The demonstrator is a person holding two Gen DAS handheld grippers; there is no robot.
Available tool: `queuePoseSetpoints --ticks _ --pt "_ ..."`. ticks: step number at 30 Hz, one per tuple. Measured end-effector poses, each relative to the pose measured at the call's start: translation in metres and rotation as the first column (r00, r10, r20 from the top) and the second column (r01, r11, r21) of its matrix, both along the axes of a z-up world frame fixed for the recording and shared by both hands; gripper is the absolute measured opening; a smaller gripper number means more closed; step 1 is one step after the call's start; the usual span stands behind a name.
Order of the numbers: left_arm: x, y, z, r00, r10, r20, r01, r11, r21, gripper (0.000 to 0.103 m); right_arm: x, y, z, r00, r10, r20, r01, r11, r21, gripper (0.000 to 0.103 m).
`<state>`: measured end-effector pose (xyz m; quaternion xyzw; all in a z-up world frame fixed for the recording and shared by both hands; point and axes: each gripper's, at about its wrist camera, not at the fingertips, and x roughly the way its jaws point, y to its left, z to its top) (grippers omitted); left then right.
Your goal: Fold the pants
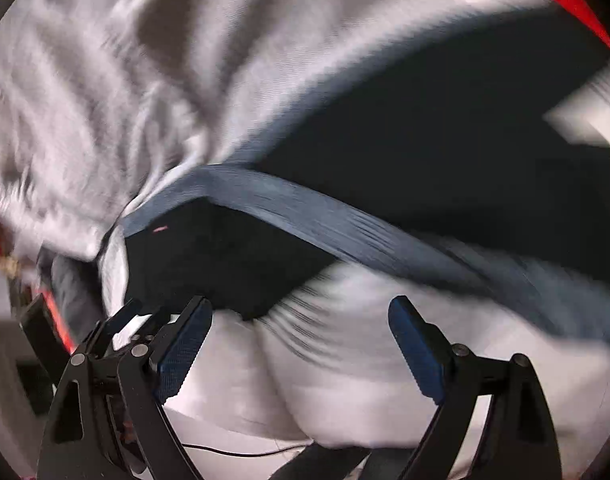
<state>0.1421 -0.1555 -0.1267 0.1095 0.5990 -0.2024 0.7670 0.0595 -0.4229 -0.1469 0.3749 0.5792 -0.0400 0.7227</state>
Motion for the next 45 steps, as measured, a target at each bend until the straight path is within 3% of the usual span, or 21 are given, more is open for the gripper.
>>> queuePoseSetpoints --ticks 4,9,14,21,24,27,28,30,31,33,34,39,45 --pt "-0.036 -0.056 0.001 0.991 -0.136 -0.013 0.135 0.99 -0.044 0.078 -0.085 -0.059 -0.015 0.977 -0.212 -0.032 0.212 0.977 0.003 0.092" --pt "-0.067 -0.133 -0.011 0.975 -0.212 -0.072 0.201 0.971 -0.131 0.079 -0.142 -0.127 -0.026 0.953 -0.302 -0.017 0.301 0.953 -0.034 0.092" --pt "-0.084 -0.199 -0.034 0.968 -0.148 -0.205 0.101 0.97 -0.222 0.078 -0.164 -0.183 -0.041 0.963 -0.268 0.005 0.268 0.963 -0.011 0.092" --pt "-0.094 -0.241 -0.066 0.947 -0.023 -0.321 -0.05 0.975 -0.219 0.078 -0.162 -0.22 -0.069 0.98 -0.196 0.022 0.194 0.978 0.075 0.091" --pt "-0.092 -0.25 -0.067 0.95 0.017 -0.31 -0.083 0.976 -0.202 0.079 -0.161 -0.218 -0.081 0.981 -0.193 0.019 0.189 0.973 0.132 0.078" --pt "-0.091 -0.261 -0.067 0.951 0.032 -0.307 -0.091 0.979 -0.182 0.078 -0.161 -0.215 -0.082 0.985 -0.173 0.023 0.169 0.978 0.121 0.071" --pt "-0.091 -0.264 -0.067 0.952 0.038 -0.304 -0.092 0.982 -0.163 0.078 -0.161 -0.215 -0.083 0.984 -0.175 0.023 0.17 0.976 0.133 0.055" --pt "-0.09 -0.27 -0.068 0.958 0.047 -0.284 -0.085 0.989 -0.124 0.067 -0.161 -0.216 -0.09 0.984 -0.177 0.0 0.174 0.965 0.195 0.021" --pt "-0.089 -0.273 -0.068 0.961 0.05 -0.271 -0.081 0.991 -0.103 0.047 -0.162 -0.217 -0.092 0.984 -0.181 -0.001 0.177 0.96 0.219 0.016" --pt "-0.085 -0.273 -0.068 0.962 0.062 -0.265 -0.086 0.993 -0.081 0.029 -0.158 -0.217 -0.086 0.986 -0.167 0.017 0.159 0.959 0.234 0.015" --pt "-0.082 -0.271 -0.067 0.959 0.066 -0.275 -0.097 0.99 -0.101 0.013 -0.158 -0.218 -0.081 0.986 -0.164 0.034 0.15 0.957 0.247 0.015" --pt "-0.074 -0.269 -0.045 0.968 0.065 -0.244 -0.104 0.983 -0.153 0.012 -0.146 -0.234 -0.051 0.974 -0.194 0.113 0.143 0.925 0.351 0.015" --pt "-0.049 -0.284 -0.007 0.977 0.071 -0.2 -0.11 0.976 -0.189 0.012 -0.117 -0.261 -0.02 0.962 -0.217 0.166 0.135 0.907 0.398 0.015"
